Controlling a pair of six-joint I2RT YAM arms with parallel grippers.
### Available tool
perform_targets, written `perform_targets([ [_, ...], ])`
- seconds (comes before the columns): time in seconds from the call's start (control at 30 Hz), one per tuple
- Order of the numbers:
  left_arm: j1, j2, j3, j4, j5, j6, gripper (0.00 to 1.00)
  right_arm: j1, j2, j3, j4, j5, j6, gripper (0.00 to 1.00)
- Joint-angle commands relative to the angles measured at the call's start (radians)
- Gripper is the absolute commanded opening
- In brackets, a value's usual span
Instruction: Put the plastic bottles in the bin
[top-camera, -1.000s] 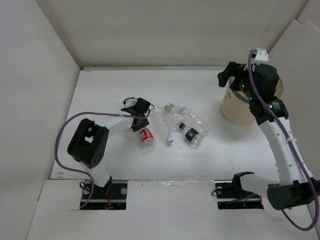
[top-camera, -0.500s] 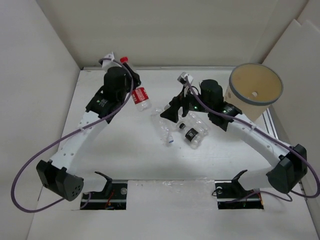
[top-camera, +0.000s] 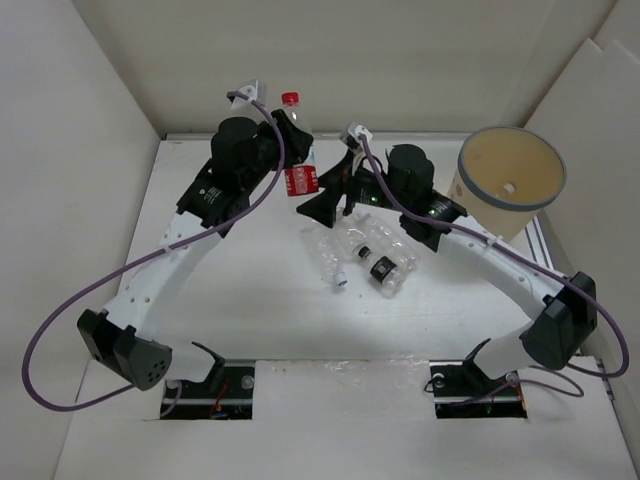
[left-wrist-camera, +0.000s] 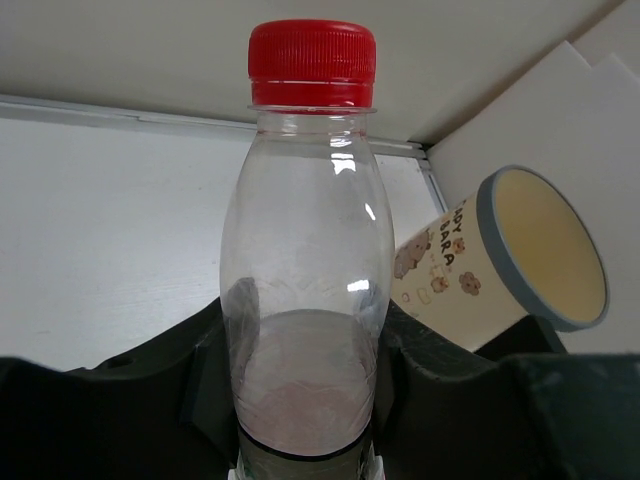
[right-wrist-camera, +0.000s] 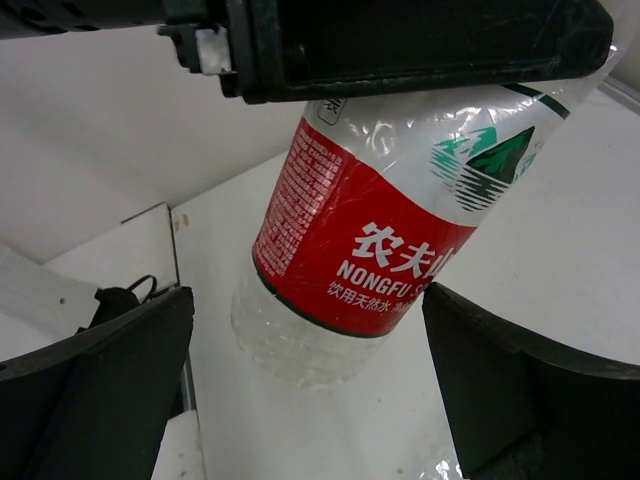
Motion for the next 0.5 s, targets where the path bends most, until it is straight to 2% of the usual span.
perform_targets([
  [0.0,0.003,-0.05,-0.019,0.082,0.079,0.008,0.0,0.011,0.04,0.045,0.082,0.026,0.015,1.0],
  [0.13,0.003,-0.071,-0.039,0.12,0.127,-0.028,0.0,0.029,0.096,0.056,0.093,0.036,0.015,1.0],
  [0.27,0.003,-0.071,-0.05,0.143,0.185,-0.05,0.0,0.03,0.117,0.056,0.183,0.049,0.053,1.0],
  [0.3,0.003,-0.071,-0.059,0.143,0.185,-0.05,0.01,0.03,0.129,0.056,0.193,0.061,0.062,0.96],
  [0.33,0.003,-0.071,-0.059,0.143,0.194,-0.05,0.04,0.03,0.129,0.056,0.193,0.073,0.062,0.82],
  [0.37,0.003,-0.071,-0.059,0.143,0.194,-0.05,0.07,0.03,0.129,0.056,0.202,0.082,0.062,0.76],
  [0.4,0.003,-0.071,-0.07,0.143,0.194,-0.05,0.17,0.03,0.129,0.056,0.202,0.093,0.062,0.66],
  [0.43,0.003,-0.071,-0.08,0.143,0.194,-0.05,0.26,0.03,0.129,0.056,0.211,0.093,0.062,0.45],
  [0.47,0.003,-0.082,-0.08,0.143,0.194,-0.05,0.41,0.03,0.129,0.056,0.211,0.124,0.062,0.21],
])
